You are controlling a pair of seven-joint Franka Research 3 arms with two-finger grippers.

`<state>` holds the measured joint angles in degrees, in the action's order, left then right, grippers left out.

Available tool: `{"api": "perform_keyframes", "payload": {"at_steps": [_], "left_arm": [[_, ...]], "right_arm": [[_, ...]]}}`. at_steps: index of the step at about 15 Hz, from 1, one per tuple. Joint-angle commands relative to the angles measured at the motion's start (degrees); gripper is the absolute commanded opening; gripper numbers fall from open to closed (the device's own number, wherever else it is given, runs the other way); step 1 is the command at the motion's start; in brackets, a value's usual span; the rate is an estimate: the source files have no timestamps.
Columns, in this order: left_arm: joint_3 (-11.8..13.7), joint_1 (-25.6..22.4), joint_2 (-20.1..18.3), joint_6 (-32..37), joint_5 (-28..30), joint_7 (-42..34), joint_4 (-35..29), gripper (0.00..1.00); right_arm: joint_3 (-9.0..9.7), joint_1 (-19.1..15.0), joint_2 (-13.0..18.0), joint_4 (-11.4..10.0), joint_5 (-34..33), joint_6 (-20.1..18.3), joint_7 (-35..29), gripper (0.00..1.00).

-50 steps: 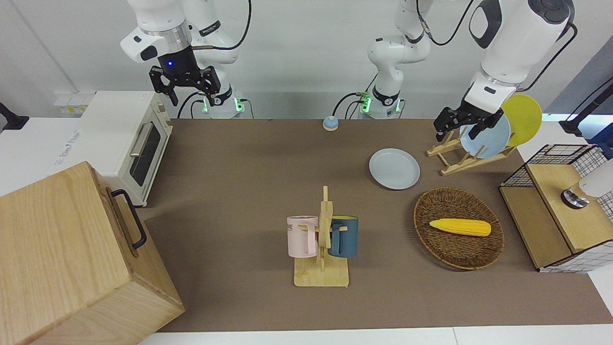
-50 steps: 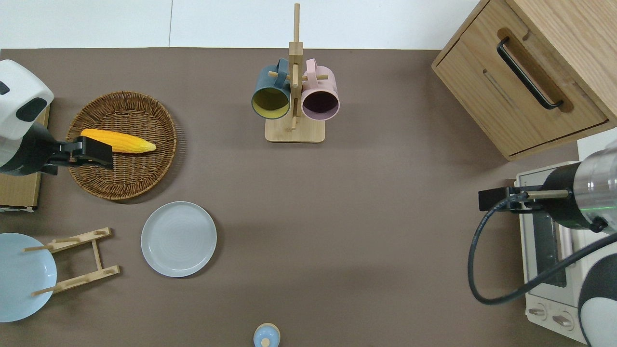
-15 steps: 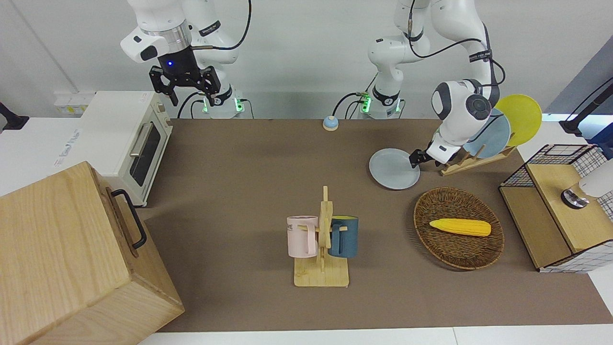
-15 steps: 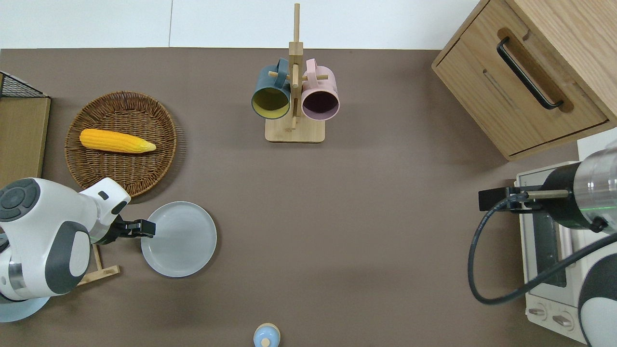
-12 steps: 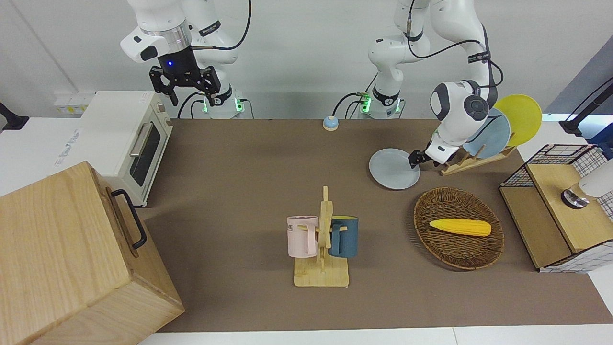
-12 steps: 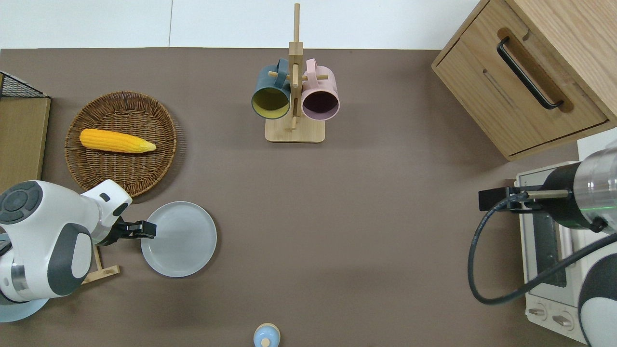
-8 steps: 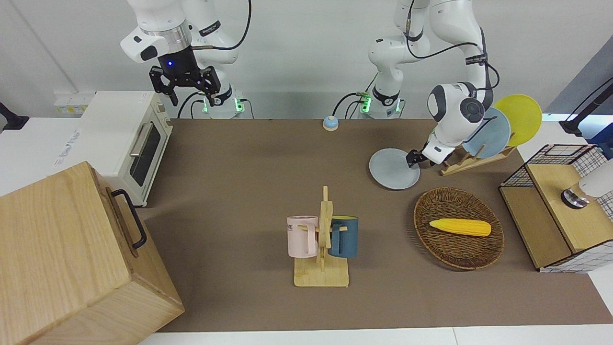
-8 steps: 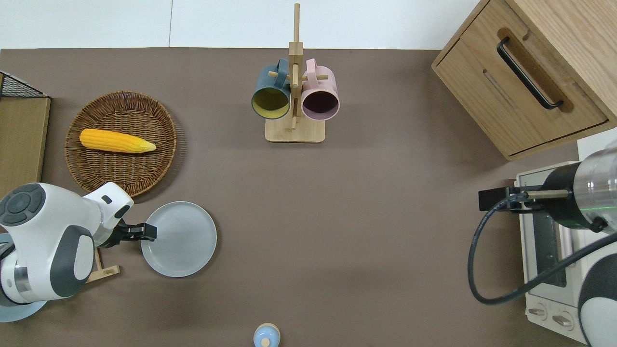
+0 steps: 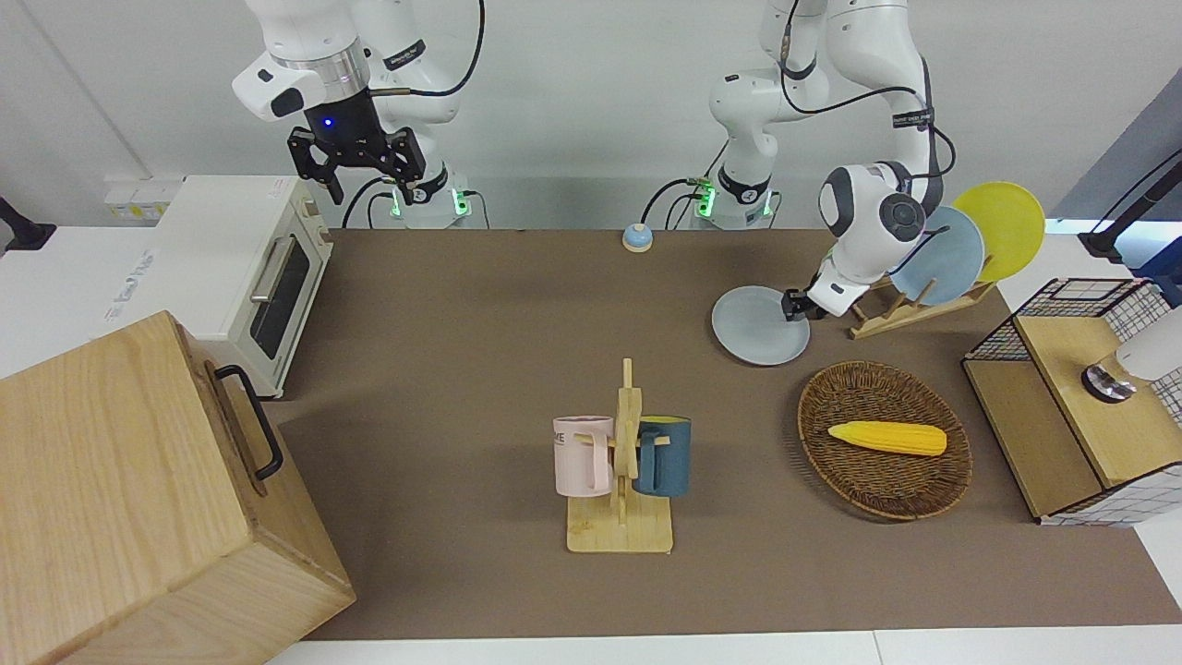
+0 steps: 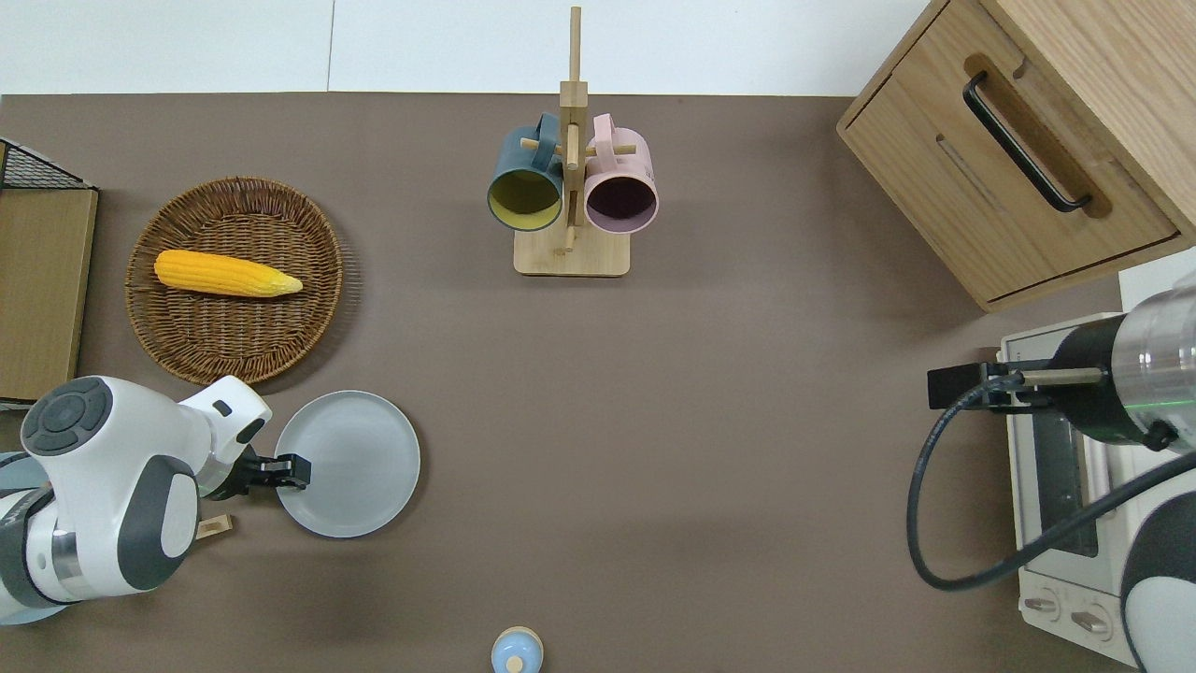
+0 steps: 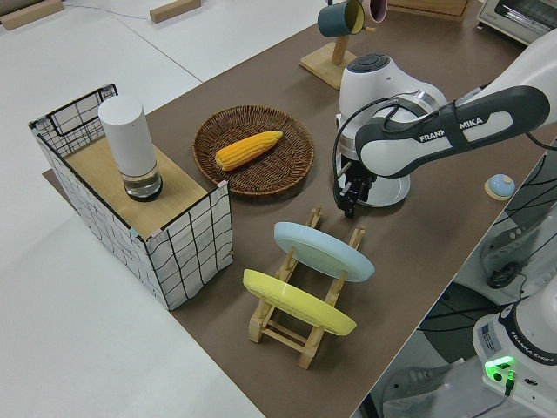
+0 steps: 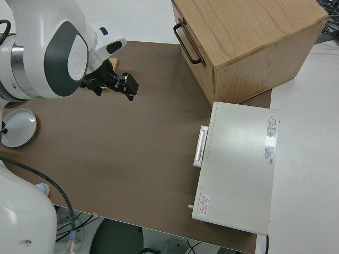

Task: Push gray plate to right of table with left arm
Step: 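Lower the left gripper against the gray plate's edge nearest the robot's left side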

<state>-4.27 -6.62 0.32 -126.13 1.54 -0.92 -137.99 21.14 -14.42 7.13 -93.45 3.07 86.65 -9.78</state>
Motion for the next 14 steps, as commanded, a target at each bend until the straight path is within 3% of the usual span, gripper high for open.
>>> {"api": "perform_keyframes", "payload": {"at_steps": [1,2,3,7,10,14], "left_arm": [[-0.39,-0.85,-1.73,-0.88,2.75,-0.84,-2.02,0.16],[-0.39,-0.85,-1.73,-0.88,2.94,-0.75,-2.02,0.05],[-0.39,-0.85,-1.73,-0.88,2.94,-0.58,-2.02,0.01],[-1.00,-0.67,-1.73,-0.53,2.94,-0.14,-2.02,0.00],[-1.18,-0.41,-1.82,-0.26,6.36,0.21,-2.02,0.00],[-4.86,-0.23,-1.91,-0.17,8.12,5.30,-2.37,0.00]], "right_arm": [[0.83,-1.40,1.57,-1.56,1.23,0.01,-0.59,0.996],[0.83,-1.40,1.57,-1.56,1.23,0.01,-0.59,0.996],[0.83,-1.40,1.57,-1.56,1.23,0.01,-0.59,0.996],[0.83,-1.40,1.57,-1.56,1.23,0.01,-0.59,0.996],[0.83,-1.40,1.57,-1.56,1.23,0.01,-0.59,0.996],[0.83,-1.40,1.57,-1.56,1.23,0.01,-0.59,0.996]]}}
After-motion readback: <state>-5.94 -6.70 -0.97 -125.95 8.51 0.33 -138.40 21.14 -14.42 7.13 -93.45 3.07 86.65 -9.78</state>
